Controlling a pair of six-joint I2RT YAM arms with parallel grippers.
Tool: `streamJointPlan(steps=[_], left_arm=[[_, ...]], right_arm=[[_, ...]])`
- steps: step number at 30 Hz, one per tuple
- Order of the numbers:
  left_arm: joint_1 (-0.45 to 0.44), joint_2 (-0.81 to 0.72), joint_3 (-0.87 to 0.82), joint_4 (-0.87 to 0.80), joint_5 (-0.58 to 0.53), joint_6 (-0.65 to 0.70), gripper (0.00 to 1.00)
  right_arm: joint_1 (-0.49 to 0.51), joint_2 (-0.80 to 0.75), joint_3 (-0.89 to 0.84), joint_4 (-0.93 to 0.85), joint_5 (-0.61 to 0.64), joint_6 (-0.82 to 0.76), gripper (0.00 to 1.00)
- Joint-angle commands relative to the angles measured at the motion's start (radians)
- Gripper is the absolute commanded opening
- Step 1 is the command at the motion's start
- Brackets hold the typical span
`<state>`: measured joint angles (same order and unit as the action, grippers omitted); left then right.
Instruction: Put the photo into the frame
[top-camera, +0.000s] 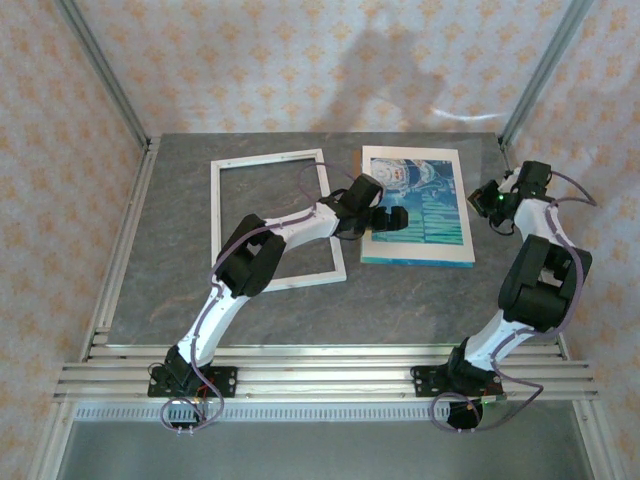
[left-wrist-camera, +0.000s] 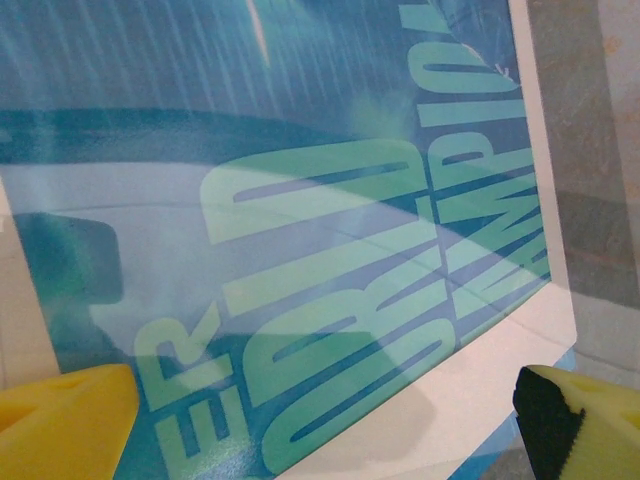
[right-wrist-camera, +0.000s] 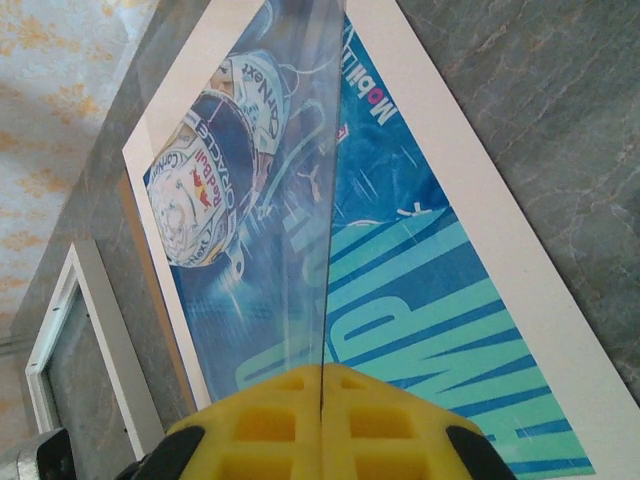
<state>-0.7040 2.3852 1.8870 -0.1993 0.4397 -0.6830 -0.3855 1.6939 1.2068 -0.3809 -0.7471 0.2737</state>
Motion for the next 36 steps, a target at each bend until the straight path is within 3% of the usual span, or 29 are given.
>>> streamJointPlan(steps=[1, 7, 18, 25, 36], left_arm=[[0.025, -0.007, 0.072, -0.135, 0.022, 0.002, 1.00], [0.089, -0.180, 0.022, -0.122, 0.037, -0.005, 1.00], [0.371, -0.631, -0.497, 0.043, 0.024, -0.044, 1.00], [0.605, -0.841, -0.798, 0.135, 0.023, -0.104, 1.00], [0.942, -1.038, -1.052, 0.199, 0.018, -0.202, 1.00]], right_arm=[[-0.002, -0.052, 0.046, -0.068, 0.006, 0.013, 0.00], [0.044, -0.144, 0.125, -0.172, 0.004, 0.022, 0.00], [0.319, -0.178, 0.412, -0.203, 0.041, 0.143, 0.00], [0.563, -0.042, 0.692, -0.194, 0.071, 0.192, 0.00], [0.872, 0.304, 1.211, -0.206, 0.060, 0.238, 0.00]])
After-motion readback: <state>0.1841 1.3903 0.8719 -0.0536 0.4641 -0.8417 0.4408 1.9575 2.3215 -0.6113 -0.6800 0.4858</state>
